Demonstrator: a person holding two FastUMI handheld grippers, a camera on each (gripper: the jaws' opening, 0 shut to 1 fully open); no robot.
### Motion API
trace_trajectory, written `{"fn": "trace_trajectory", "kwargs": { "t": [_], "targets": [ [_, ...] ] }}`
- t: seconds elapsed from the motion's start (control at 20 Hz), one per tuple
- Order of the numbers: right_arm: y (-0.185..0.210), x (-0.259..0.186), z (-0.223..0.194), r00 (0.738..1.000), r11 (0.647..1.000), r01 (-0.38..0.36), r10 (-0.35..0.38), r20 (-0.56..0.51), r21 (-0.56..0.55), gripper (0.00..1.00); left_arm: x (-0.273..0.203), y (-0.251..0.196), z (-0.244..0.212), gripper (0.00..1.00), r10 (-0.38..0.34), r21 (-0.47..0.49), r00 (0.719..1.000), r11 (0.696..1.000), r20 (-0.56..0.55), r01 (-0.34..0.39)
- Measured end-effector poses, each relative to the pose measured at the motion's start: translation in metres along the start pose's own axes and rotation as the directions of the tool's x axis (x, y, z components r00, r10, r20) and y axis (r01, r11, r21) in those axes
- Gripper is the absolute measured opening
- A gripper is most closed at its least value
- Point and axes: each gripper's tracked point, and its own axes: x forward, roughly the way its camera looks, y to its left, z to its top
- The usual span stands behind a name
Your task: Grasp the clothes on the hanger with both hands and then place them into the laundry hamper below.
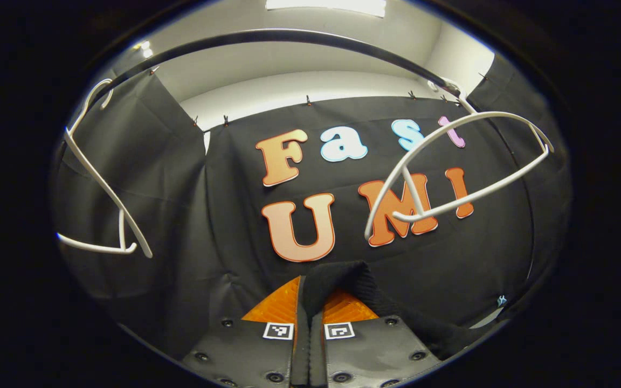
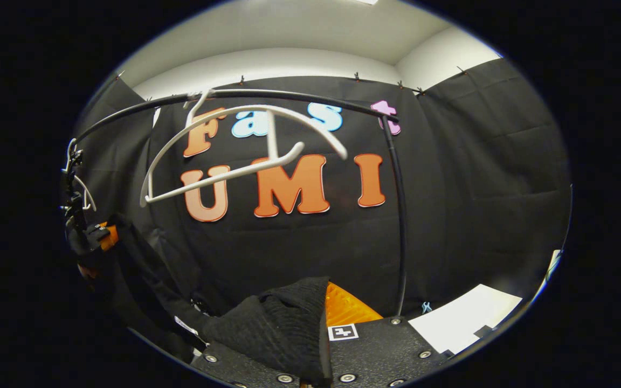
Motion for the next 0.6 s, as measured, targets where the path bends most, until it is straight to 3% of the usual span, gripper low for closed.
{"fn": "trace_trajectory", "kwargs": {
  "t": [0.3,0.6],
  "targets": [
    [0.078,0.000,-0.064,0.980,0.987,-0.159,0.161,-0.120,0.021,0.10,-0.045,-0.046,-0.066,0.10,-0.104,-0.059,0.981,0.994,-0.161,0.095],
    [0.152,-0.018,-0.174,0.897,0.957,-0.289,0.283,-0.339,0.036,0.10,-0.093,-0.099,-0.166,0.07,-0.221,-0.113,0.897,0.975,-0.383,0.192]
  ]
}}
